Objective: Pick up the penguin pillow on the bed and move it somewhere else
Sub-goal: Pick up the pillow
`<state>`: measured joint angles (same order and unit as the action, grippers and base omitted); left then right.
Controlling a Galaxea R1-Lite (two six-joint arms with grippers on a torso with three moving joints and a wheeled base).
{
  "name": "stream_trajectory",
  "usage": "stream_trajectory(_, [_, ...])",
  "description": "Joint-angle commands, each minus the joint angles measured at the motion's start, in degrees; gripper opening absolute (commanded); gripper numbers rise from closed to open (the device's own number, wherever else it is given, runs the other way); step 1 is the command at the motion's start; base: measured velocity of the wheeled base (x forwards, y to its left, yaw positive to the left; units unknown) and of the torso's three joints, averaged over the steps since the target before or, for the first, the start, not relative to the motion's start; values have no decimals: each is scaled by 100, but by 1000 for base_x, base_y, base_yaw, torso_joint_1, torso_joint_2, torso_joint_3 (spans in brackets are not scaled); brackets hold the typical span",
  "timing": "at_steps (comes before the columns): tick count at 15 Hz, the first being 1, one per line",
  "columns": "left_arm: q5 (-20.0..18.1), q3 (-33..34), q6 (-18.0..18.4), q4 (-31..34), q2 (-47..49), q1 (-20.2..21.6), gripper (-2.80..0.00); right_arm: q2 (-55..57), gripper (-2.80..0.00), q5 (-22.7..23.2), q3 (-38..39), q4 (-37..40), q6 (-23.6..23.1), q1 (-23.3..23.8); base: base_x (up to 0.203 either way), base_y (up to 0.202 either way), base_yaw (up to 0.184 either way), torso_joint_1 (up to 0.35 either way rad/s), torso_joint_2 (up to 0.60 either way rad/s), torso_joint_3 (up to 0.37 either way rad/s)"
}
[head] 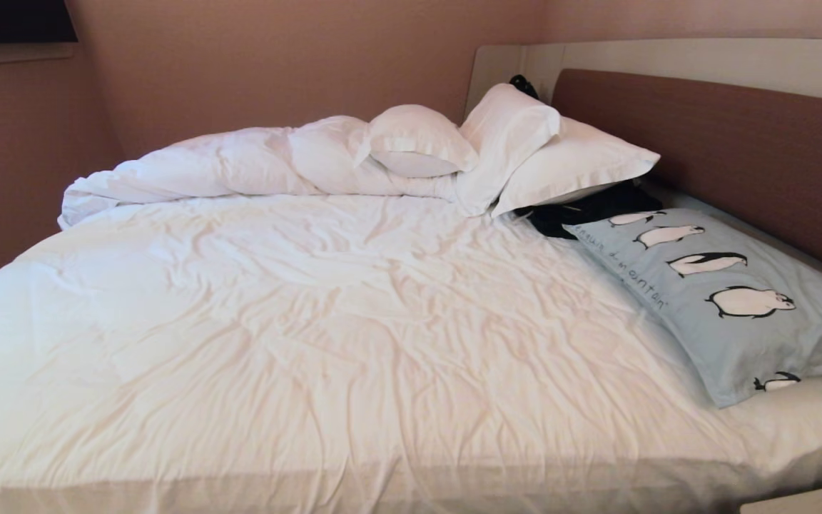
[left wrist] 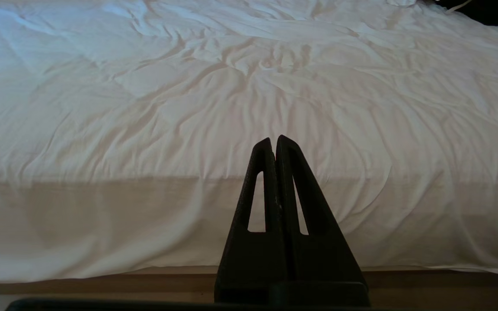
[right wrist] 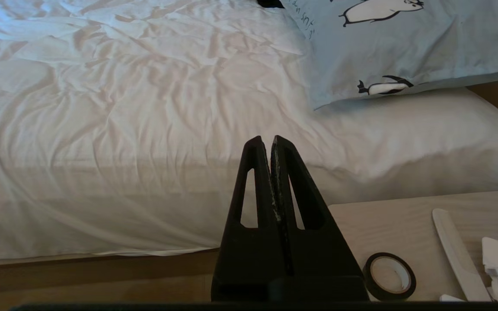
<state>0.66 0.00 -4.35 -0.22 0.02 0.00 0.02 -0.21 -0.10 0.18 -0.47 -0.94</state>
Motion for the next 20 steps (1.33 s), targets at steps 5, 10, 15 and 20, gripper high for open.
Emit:
stream_trajectory(5, [4,18,-4,-4,-2,0,-280,6,-280,5,-339,173,-261,-3,0,0,0,0,0,0])
stream_trajectory(10, [4,18,-4,-4,-2,0,-280,244,-280,37,-1479,998,-291,-3,0,0,0,0,0,0])
stream_trajectory(15, [4,18,-4,-4,-2,0,-280,1618,-280,-12,-2212,957,-509,-6,0,0,0,0,0,0])
stream_trajectory(20, [4,18,-4,-4,-2,0,-280,3005,-280,-136,-2724,324,-582,-3,0,0,0,0,0,0])
